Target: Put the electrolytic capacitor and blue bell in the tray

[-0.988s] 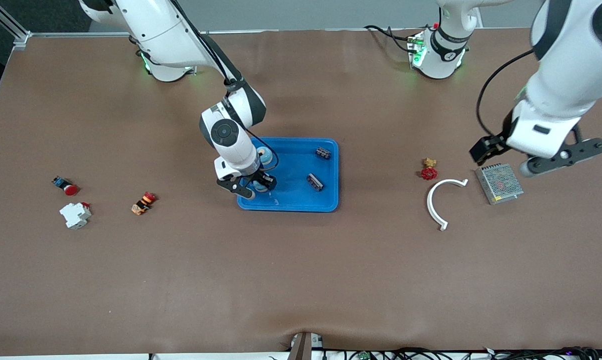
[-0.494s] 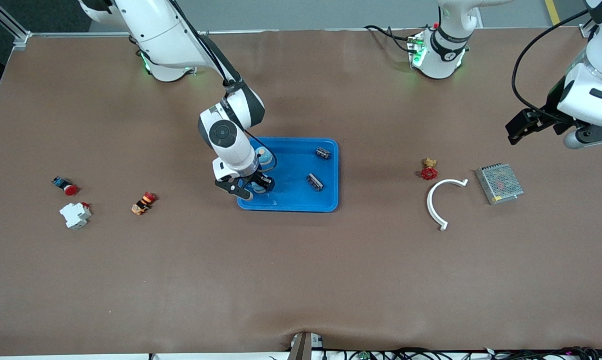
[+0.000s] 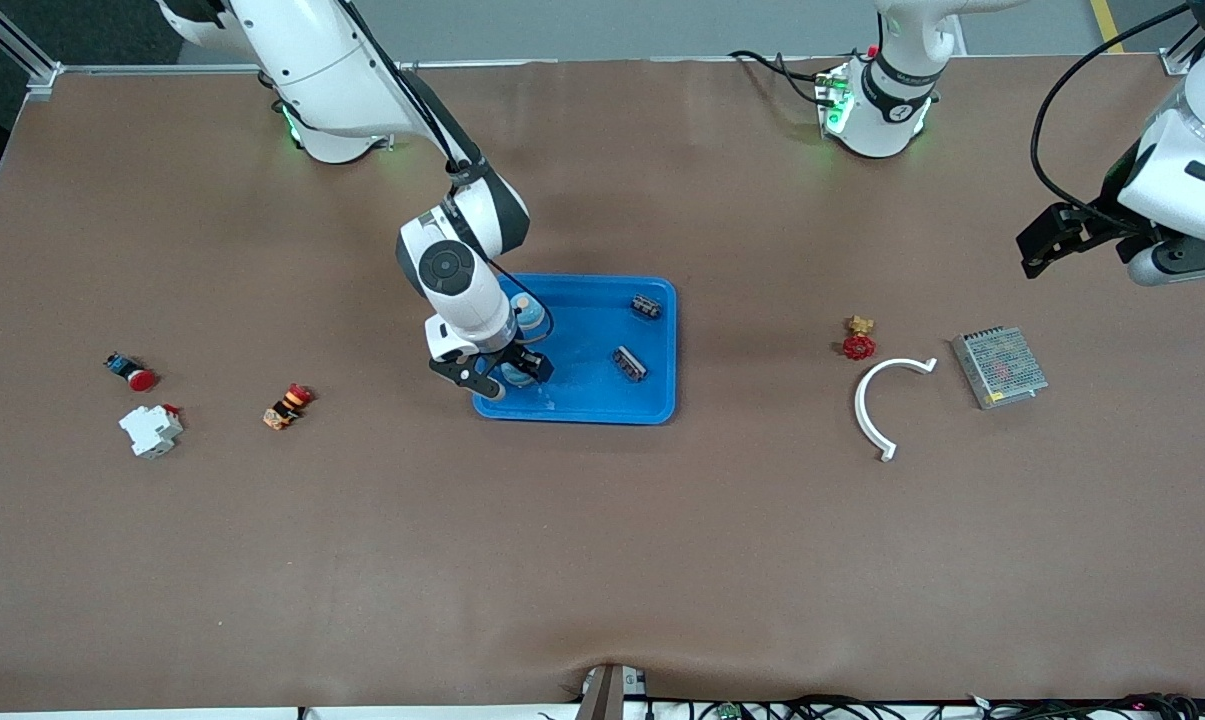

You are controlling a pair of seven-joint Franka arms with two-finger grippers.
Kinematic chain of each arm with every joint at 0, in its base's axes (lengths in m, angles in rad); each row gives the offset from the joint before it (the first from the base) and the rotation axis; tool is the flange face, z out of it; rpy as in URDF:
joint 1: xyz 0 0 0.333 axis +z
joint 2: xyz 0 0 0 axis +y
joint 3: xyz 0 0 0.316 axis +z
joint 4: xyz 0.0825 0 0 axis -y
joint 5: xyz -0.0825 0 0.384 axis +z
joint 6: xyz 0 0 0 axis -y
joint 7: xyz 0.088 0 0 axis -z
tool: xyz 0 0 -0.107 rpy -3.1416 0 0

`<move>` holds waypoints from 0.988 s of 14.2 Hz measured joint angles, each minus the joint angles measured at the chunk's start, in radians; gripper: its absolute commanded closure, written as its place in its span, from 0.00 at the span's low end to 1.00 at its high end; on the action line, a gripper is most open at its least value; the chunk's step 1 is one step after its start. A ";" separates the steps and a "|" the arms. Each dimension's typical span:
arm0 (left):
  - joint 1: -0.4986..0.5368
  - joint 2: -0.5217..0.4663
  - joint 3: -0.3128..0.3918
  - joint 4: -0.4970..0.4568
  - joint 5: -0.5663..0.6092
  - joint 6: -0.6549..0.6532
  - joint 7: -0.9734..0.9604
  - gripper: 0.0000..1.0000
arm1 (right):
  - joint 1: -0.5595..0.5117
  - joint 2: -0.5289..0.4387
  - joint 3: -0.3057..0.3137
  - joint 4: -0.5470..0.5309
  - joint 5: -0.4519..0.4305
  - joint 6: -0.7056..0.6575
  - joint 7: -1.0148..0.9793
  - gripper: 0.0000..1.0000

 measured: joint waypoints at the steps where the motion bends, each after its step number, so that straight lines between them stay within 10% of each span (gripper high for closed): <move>1: -0.002 0.000 -0.001 0.000 -0.002 -0.001 0.001 0.00 | 0.000 -0.006 0.000 0.001 0.000 -0.009 0.001 0.00; 14: -0.016 -0.001 -0.029 0.007 -0.069 -0.002 0.000 0.00 | -0.083 -0.161 -0.016 0.040 -0.003 -0.245 -0.083 0.00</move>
